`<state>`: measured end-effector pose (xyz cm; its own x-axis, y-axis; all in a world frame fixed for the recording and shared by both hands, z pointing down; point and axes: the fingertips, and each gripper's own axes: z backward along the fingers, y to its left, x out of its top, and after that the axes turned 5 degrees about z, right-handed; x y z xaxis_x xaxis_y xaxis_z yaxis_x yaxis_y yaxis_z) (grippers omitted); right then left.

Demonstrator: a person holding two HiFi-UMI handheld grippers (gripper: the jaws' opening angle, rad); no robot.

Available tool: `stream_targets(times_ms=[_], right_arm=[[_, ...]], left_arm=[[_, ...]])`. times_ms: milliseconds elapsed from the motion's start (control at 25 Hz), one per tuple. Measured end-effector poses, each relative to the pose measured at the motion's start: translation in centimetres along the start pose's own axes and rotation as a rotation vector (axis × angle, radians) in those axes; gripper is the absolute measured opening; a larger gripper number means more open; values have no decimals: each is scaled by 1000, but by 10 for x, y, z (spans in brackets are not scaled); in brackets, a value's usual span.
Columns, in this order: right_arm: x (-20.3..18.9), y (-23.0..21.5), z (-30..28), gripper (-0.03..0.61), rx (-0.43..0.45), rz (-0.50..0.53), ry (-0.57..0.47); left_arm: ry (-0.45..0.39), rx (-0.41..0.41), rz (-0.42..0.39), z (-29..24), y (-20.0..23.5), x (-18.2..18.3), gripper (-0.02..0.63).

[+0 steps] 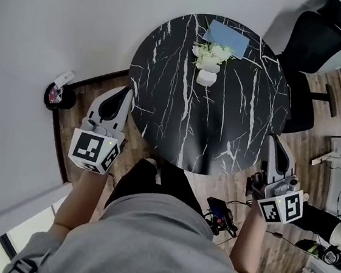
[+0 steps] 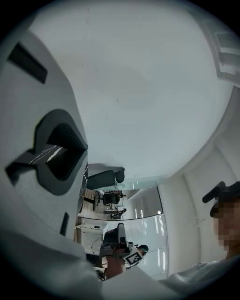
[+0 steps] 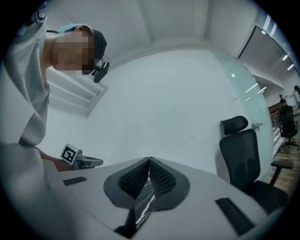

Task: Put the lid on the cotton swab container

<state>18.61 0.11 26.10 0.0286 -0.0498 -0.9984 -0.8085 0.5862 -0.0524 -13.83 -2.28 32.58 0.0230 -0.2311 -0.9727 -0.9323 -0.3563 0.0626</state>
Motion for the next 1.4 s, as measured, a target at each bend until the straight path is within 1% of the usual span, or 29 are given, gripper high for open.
stream_targets(times_ms=[240, 520, 680, 880, 1200, 1400], right_arm=[[-6, -30, -18, 25, 66, -16, 2], [-13, -51, -32, 26, 95, -43, 2], [-15, -59, -39, 26, 88, -60, 10], [-12, -63, -47, 26, 44, -59, 11], [-16, -68, -66, 26, -32, -76, 33], [-19, -66, -81, 26, -61, -79, 38]], left_arm=[[-2, 52, 10, -20, -11, -1, 8], [6, 46, 10, -43, -25, -2, 8], [-4, 12, -12, -57, -29, 4, 8], [-23, -41, -58, -76, -26, 7, 8], [1, -144, -87, -117, -15, 6, 8], [-1, -192, -82, -136, -11, 7, 8]])
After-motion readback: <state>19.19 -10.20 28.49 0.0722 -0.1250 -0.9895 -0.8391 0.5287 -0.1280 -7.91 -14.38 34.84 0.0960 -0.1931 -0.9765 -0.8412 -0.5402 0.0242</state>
